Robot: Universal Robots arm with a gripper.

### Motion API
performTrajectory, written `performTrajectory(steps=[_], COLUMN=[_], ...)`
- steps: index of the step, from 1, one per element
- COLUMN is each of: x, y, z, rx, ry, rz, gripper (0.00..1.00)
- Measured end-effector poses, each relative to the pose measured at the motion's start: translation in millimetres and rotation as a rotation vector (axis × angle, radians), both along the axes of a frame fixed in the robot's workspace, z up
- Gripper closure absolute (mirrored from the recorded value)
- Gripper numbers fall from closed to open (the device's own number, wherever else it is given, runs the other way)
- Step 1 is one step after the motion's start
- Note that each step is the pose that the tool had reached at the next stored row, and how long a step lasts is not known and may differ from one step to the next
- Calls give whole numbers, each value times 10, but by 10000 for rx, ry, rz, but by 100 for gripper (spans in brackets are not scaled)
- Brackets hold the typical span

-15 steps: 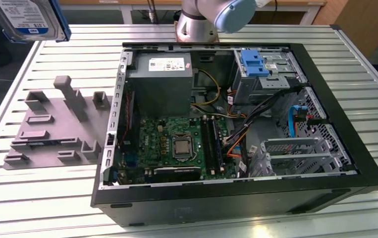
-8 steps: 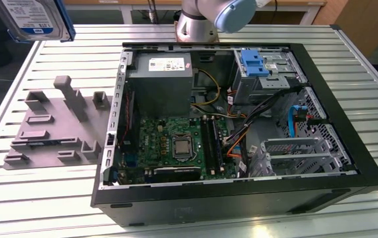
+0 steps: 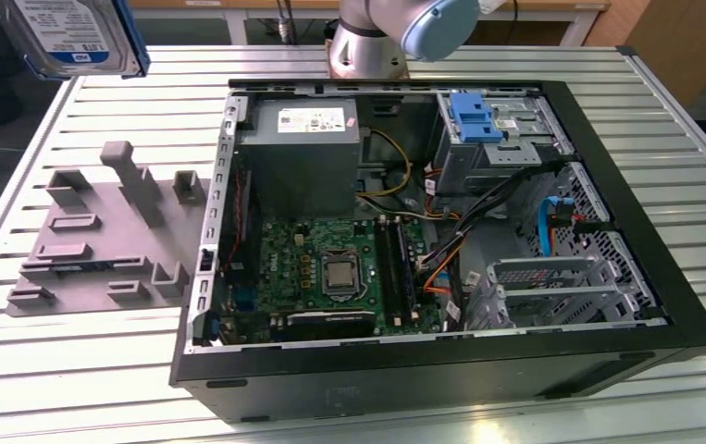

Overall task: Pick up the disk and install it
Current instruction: 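Pick up the disk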

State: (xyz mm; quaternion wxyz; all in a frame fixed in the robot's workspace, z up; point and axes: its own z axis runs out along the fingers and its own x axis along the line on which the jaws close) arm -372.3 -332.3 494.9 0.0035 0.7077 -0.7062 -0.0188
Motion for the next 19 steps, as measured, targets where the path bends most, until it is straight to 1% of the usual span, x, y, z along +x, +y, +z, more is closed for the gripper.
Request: performTrajectory(steps=[3,6,9,14,19], x=[58,141,252,464,644], y=[0,0,0,0,0], z=[0,0,0,-1,-1], rx=[1,0,1,1,1], ry=[0,0,0,-1,-1], rz=[0,-1,0,0,0], gripper=[64,64,64,64,64])
